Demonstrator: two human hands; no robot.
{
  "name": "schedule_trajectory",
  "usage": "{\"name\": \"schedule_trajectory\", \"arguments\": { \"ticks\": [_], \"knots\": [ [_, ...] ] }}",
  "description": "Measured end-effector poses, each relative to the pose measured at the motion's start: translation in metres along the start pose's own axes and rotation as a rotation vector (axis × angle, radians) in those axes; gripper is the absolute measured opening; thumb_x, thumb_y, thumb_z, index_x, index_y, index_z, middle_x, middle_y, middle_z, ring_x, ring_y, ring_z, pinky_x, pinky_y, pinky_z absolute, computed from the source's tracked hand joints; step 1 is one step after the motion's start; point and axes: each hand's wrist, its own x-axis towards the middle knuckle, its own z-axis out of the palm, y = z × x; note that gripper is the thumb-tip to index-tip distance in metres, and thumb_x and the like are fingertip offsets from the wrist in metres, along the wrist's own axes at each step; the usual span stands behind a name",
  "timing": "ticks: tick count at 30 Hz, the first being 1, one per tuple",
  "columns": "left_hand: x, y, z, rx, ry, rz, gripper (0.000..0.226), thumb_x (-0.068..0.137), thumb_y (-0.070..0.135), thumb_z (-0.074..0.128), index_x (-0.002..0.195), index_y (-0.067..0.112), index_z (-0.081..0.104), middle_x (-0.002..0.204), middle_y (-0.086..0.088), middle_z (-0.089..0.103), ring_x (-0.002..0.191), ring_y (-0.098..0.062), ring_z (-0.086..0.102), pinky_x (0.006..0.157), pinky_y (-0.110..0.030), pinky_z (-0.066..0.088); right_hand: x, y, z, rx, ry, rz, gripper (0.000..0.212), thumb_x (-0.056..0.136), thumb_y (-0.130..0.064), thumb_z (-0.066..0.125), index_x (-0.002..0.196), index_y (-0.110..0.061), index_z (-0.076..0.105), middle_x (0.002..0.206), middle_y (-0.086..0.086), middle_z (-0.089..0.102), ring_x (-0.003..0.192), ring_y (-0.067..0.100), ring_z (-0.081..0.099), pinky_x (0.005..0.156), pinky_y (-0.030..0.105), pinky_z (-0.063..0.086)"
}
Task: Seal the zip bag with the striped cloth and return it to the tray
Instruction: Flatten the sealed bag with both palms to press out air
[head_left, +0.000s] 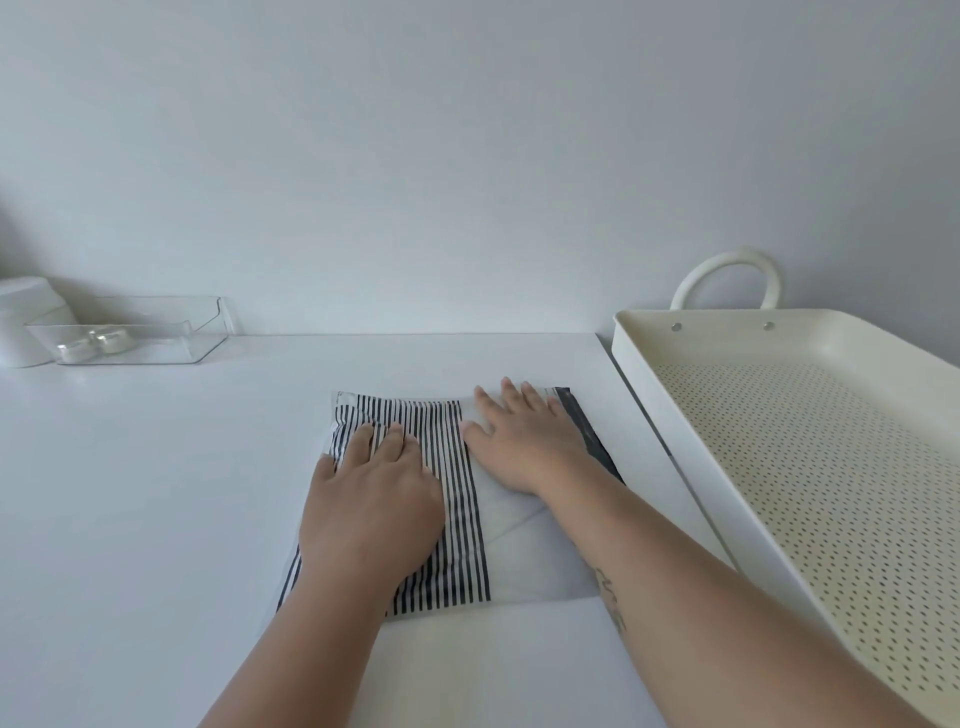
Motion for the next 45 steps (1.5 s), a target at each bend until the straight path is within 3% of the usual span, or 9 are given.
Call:
{"name": "schedule_trajectory", "arguments": {
  "ticks": [6, 9, 12, 19, 28, 33, 36, 40, 45],
  "knots": [
    [0.003, 0.0, -0.002, 0.007, -0.007, 0.024, 0.056, 0.096, 0.032, 0.017, 0.151, 0.021, 0.021, 0.162, 0.009, 0.01, 0.149, -0.016, 0.0, 0.118, -0.044, 0.012, -0.009, 0.006, -0.007, -0.002, 0.04, 0.069, 0.065, 0.095, -0.052, 0.013, 0.153, -0.024, 0.003, 0.163, 0.006, -0.006, 0.149, 0.021, -0.007, 0.118, 0.047, -0.011],
    [0.004, 0.0, -0.002, 0.016, -0.008, 0.028, 0.056, 0.096, 0.032, 0.018, 0.151, 0.019, 0.022, 0.162, 0.007, 0.013, 0.149, -0.018, 0.002, 0.117, -0.044, 0.014, -0.023, -0.002, -0.007, 0.026, 0.087, -0.106, 0.06, 0.099, -0.043, 0.018, 0.153, -0.022, 0.004, 0.163, 0.005, -0.004, 0.149, 0.02, -0.006, 0.119, 0.047, -0.005],
    [0.004, 0.0, -0.001, 0.02, 0.01, 0.032, 0.055, 0.097, 0.034, 0.019, 0.15, 0.02, 0.025, 0.161, 0.008, 0.016, 0.148, -0.017, 0.004, 0.117, -0.044, 0.016, -0.038, -0.005, -0.003, 0.05, 0.018, -0.228, 0.058, 0.098, -0.048, 0.018, 0.152, -0.031, 0.005, 0.163, 0.002, -0.002, 0.149, 0.02, -0.004, 0.12, 0.047, -0.001],
    [0.005, -0.001, 0.0, -0.051, 0.024, 0.035, 0.054, 0.096, 0.037, 0.02, 0.149, 0.027, 0.028, 0.16, 0.013, 0.017, 0.148, -0.013, 0.006, 0.116, -0.039, 0.013, -0.059, 0.02, -0.005, -0.031, 0.0, -0.005, 0.071, 0.091, -0.064, 0.01, 0.152, -0.03, -0.004, 0.163, -0.001, -0.01, 0.149, 0.016, -0.01, 0.119, 0.046, -0.009],
    [0.013, -0.011, -0.019, -0.098, 0.256, 0.221, 0.038, 0.089, 0.036, 0.051, 0.125, 0.026, 0.061, 0.136, 0.009, 0.058, 0.132, -0.014, 0.044, 0.108, -0.037, 0.031, -0.105, 0.024, -0.012, 0.0, -0.043, 0.032, 0.07, 0.093, -0.06, 0.014, 0.152, -0.026, -0.001, 0.163, 0.0, -0.008, 0.149, 0.016, -0.006, 0.119, 0.045, -0.001],
    [-0.003, 0.001, -0.04, -0.101, 0.324, 0.224, 0.028, 0.092, 0.034, 0.047, 0.106, 0.023, 0.068, 0.114, 0.006, 0.07, 0.113, -0.019, 0.057, 0.097, -0.035, 0.037, -0.102, 0.009, -0.024, -0.027, 0.065, -0.095, 0.062, 0.096, -0.048, 0.019, 0.153, -0.026, 0.004, 0.163, 0.001, -0.004, 0.149, 0.021, -0.002, 0.117, 0.051, 0.004],
    [-0.034, 0.009, -0.024, -0.175, 0.283, 0.086, 0.037, 0.094, 0.037, 0.043, 0.124, 0.024, 0.059, 0.135, 0.006, 0.058, 0.13, -0.017, 0.045, 0.11, -0.039, 0.028, -0.092, 0.002, -0.028, 0.015, -0.021, -0.231, 0.059, 0.099, -0.042, 0.022, 0.153, -0.029, 0.003, 0.163, 0.0, -0.006, 0.149, 0.022, -0.008, 0.119, 0.048, 0.005],
    [-0.054, 0.012, -0.001, -0.148, 0.14, -0.056, 0.058, 0.095, 0.05, 0.032, 0.143, 0.019, 0.039, 0.158, 0.002, 0.028, 0.148, -0.016, 0.009, 0.118, -0.042, -0.001, -0.09, 0.006, -0.02, 0.0, -0.086, -0.191, 0.06, 0.097, -0.048, 0.018, 0.153, -0.03, 0.003, 0.163, -0.001, -0.005, 0.149, 0.019, -0.006, 0.121, 0.042, 0.002],
    [-0.024, -0.002, 0.002, -0.135, -0.027, 0.007, 0.064, 0.095, 0.05, 0.024, 0.151, 0.018, 0.025, 0.162, 0.008, 0.014, 0.148, -0.009, -0.007, 0.115, -0.046, -0.014, -0.106, 0.012, -0.013, 0.017, -0.047, -0.131, 0.063, 0.096, -0.05, 0.016, 0.153, -0.027, 0.004, 0.163, 0.0, -0.004, 0.149, 0.016, -0.004, 0.121, 0.038, 0.002]
  ]
}}
